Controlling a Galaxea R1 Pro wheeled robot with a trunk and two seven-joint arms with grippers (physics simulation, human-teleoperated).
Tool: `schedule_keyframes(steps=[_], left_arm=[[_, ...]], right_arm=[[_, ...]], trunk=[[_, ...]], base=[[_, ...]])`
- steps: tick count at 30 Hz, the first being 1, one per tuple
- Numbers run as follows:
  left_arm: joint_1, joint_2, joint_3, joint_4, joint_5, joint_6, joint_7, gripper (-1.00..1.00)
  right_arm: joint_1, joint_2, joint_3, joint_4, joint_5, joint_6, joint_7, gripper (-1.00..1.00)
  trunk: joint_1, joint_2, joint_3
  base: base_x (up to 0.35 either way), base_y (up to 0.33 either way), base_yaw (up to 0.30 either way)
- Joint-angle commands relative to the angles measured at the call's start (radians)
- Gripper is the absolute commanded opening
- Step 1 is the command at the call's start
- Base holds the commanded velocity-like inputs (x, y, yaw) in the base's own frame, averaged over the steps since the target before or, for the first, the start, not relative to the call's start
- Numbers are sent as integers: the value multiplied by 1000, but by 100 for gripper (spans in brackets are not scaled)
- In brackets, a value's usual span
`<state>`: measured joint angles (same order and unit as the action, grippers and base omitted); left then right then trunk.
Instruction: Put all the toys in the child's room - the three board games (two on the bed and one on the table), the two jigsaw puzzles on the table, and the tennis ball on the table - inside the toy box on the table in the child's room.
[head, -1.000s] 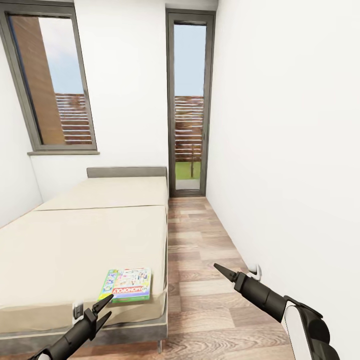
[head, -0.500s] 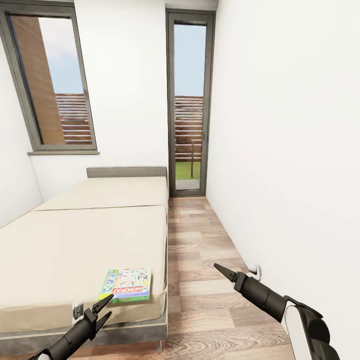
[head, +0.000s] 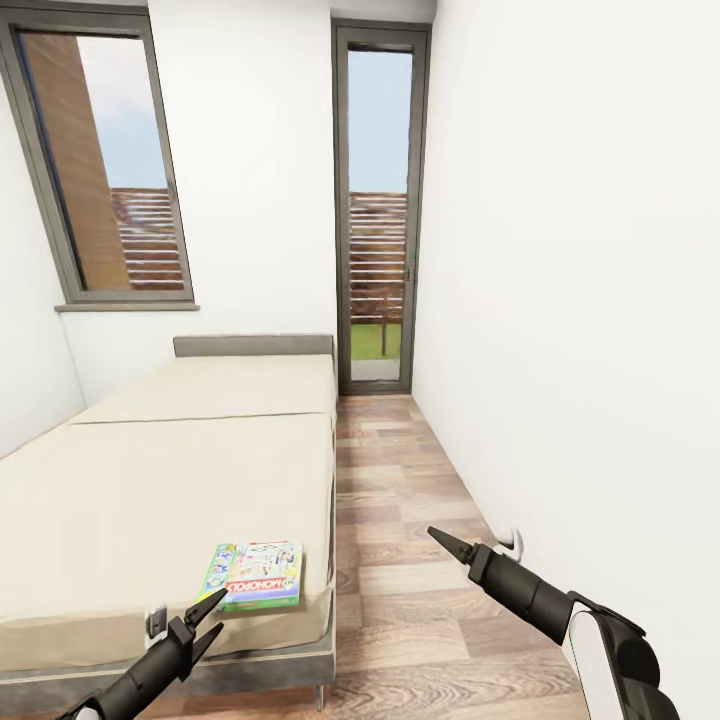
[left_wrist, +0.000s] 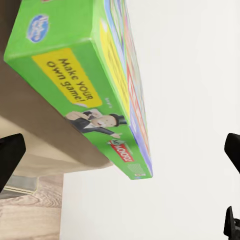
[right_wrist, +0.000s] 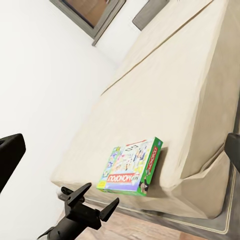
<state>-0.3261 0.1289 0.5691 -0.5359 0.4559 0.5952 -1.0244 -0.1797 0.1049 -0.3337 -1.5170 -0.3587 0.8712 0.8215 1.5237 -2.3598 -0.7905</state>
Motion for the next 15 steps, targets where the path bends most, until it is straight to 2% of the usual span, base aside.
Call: schedule_keyframes(steps=[1, 15], left_arm=[[-1, 0, 2, 0, 3, 8, -2, 100], [-1, 0, 2, 0, 3, 8, -2, 100]], right_arm=[[-1, 1, -2, 0, 1, 5, 4, 100], [-1, 1, -2, 0, 2, 5, 4, 100]], trunk=[[0, 0, -1], [0, 0, -1]], base=[[0, 0, 0], [0, 0, 0]])
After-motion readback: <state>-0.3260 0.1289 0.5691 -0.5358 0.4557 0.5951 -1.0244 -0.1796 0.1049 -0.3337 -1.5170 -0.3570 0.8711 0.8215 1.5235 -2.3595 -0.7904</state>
